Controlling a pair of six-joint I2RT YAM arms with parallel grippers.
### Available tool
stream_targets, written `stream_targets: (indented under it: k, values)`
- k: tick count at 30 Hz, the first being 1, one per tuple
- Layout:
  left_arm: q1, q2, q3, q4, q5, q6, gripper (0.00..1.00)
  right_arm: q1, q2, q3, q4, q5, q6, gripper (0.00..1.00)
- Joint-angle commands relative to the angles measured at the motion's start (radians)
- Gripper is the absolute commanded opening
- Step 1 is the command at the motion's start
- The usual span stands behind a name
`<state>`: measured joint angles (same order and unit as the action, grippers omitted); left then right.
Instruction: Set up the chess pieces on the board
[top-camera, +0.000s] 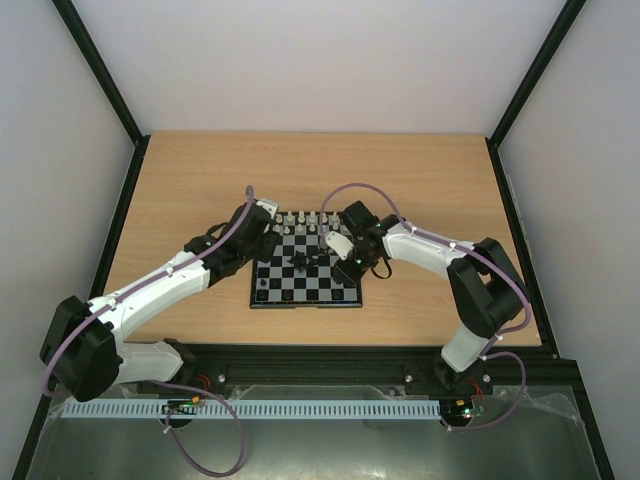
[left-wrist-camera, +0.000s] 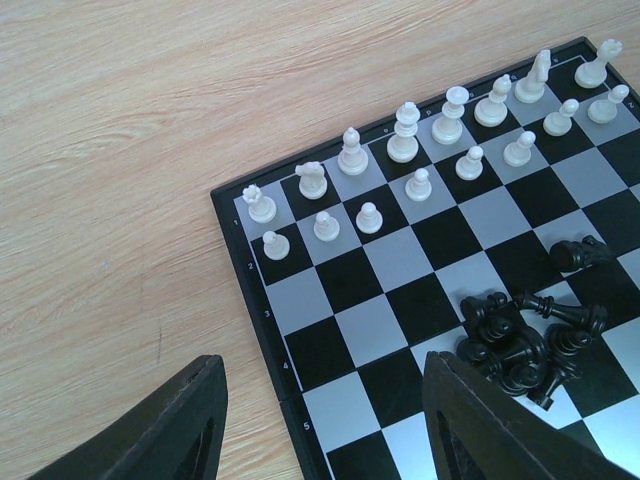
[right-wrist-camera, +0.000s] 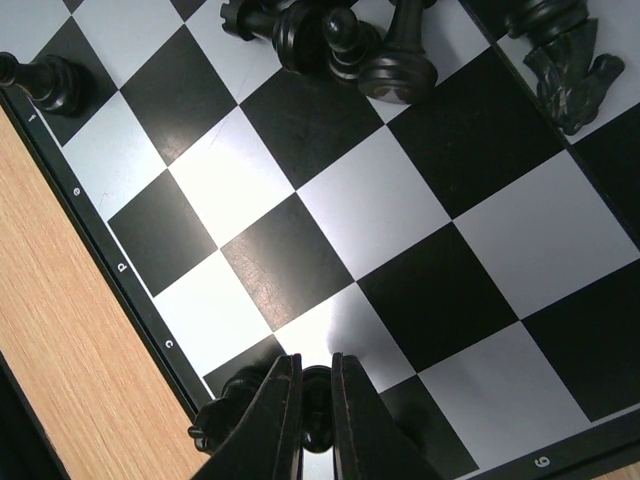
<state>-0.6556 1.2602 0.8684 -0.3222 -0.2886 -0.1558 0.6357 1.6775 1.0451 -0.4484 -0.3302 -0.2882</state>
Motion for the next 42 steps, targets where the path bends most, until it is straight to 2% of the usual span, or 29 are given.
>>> stream_targets:
  k: [1,23,30,37,42]
  values:
    - [0.010,0.015,0.023,-0.015,-0.001,-0.005,0.55,0.010,0.015,-0.014,-0.003,0.019,-0.001,0.04]
    - [0.011,0.025,0.026,-0.021,0.007,-0.007,0.55,0.022,0.069,-0.002,0.014,0.017,0.010,0.07]
    - [0.013,0.029,0.026,-0.023,0.008,-0.007,0.55,0.022,0.056,0.001,0.020,0.025,0.025,0.26]
    - [0.014,0.035,0.027,-0.022,0.012,-0.007,0.55,0.015,0.011,0.050,-0.028,0.012,0.033,0.29]
    - [0.017,0.051,0.029,-0.021,0.022,-0.008,0.55,-0.036,-0.044,0.080,-0.057,-0.042,0.043,0.32]
